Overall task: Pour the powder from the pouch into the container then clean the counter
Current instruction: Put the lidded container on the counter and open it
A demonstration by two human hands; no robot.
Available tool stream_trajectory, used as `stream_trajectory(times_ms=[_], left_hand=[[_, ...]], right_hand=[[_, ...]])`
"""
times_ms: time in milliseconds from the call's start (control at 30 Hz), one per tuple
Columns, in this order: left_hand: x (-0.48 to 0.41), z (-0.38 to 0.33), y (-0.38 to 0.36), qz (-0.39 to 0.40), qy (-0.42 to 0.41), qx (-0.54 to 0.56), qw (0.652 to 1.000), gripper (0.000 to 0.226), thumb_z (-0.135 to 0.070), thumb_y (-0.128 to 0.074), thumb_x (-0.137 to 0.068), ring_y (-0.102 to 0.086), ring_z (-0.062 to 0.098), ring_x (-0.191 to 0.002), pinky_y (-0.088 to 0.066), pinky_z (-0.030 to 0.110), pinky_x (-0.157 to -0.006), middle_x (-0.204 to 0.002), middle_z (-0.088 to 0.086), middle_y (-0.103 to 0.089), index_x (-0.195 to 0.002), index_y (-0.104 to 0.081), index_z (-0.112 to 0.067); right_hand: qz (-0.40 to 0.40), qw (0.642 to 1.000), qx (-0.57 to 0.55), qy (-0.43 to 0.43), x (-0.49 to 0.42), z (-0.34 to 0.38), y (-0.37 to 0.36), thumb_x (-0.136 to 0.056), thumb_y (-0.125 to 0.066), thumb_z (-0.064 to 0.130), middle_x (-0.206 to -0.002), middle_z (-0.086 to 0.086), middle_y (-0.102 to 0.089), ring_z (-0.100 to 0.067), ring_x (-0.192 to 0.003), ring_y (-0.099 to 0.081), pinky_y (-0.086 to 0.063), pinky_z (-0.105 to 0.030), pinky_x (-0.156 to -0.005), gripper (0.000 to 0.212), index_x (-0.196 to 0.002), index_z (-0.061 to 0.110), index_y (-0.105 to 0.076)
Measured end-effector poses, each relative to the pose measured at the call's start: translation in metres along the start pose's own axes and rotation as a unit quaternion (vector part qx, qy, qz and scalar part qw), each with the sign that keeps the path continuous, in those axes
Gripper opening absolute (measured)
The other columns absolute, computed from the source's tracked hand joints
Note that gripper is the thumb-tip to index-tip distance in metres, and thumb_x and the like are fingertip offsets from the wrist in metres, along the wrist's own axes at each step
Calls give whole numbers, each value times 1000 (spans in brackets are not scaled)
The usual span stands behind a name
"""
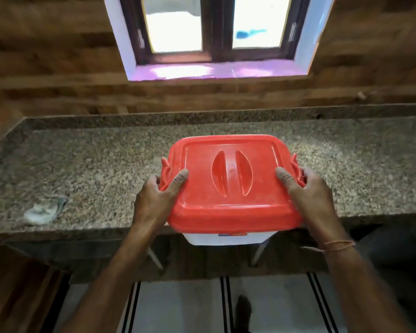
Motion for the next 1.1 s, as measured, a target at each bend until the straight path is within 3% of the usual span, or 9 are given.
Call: stream_trajectory(times_ms=[200, 367, 500, 633, 733, 800, 933, 1000, 1100], left_hand=[[-106, -27, -58, -10, 9, -2, 1000, 66, -77, -64, -81, -69, 20, -76, -48, 31, -61, -94, 5, -74, -101, -63, -14], [-173, -28, -95, 7, 59, -20, 998, 81, -92, -56, -68, -74, 26, -81, -64, 46, -74, -95, 6, -74, -103, -64, -19], [-207, -32, -111, 10, 81, -5, 997, 73, -82, -52, -84, -73, 27, -81, -63, 42, -70, -96, 10, -73, -107, -62, -13], [-239, -27, -111, 52, 141, 38, 988, 92, -93, -47, -75, -77, 30, -78, -65, 45, -72, -92, 12, -79, -105, -70, -9], [-250, -24, -112, 69, 138, 50, 987, 79, -78, -39, -94, -75, 26, -72, -63, 48, -78, -85, 11, -80, -96, -74, -7], [-256, -22, -112, 64, 132, 42, 988, 77, -72, -34, -99, -73, 26, -69, -62, 50, -79, -84, 13, -79, -93, -73, -7], [-268, -15, -109, 69, 156, 74, 983, 72, -62, -30, -105, -68, 23, -62, -63, 48, -68, -75, 18, -73, -87, -71, -5], [-268, -1, -107, 70, 201, 123, 969, 69, -54, -27, -109, -64, 17, -53, -58, 34, -53, -66, 12, -70, -85, -69, -5], [-270, 22, -112, 83, 232, 178, 953, 62, -49, -41, -107, -69, 23, -64, -58, 33, -53, -98, 25, -77, -112, -68, 7]], right_hand=[[-2, 1000, -16, -19, -120, -15, -28, -76, -58, 79, -102, -1, -74, -22, -87, -72, -61, -42, -80, 74, -119, 19, -66], [19, 999, 14, -40, -202, -26, -59, -81, -60, 72, -101, -6, -74, -29, -91, -71, -58, -40, -82, 63, -112, 17, -67], [54, 997, 31, -55, -244, -26, -77, -92, -59, 60, -98, -6, -69, -28, -85, -67, -53, -35, -72, 52, -117, 15, -62], [78, 994, 43, -66, -268, -24, -91, -96, -54, 52, -88, -3, -61, -18, -74, -61, -47, -28, -59, 50, -120, 8, -56], [87, 992, 67, -59, -275, -21, -98, -99, -50, 47, -83, 0, -55, -16, -70, -59, -43, -26, -53, 48, -122, 6, -52], [98, 992, 63, -52, -275, -19, -102, -101, -46, 48, -87, -4, -59, -20, -72, -64, -51, -30, -55, 48, -126, 8, -49], [108, 990, 65, -62, -280, -22, -104, -102, -42, 53, -94, -9, -65, -25, -76, -68, -55, -32, -58, 52, -129, 10, -49], [119, 989, 49, -67, -281, -23, -106, -102, -43, 53, -95, -9, -67, -24, -75, -69, -52, -29, -55, 51, -129, 10, -51], [125, 989, 42, -70, -283, -22, -107, -102, -42, 54, -97, -9, -69, -22, -77, -71, -51, -27, -55, 50, -127, 12, -53]])
Point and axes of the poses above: each hand's wrist, its own x-axis away from the middle knuckle, its own y-axis out of the back of the hand, z = x × y, the point moved 2 cm from there along -x, towards the middle knuckle
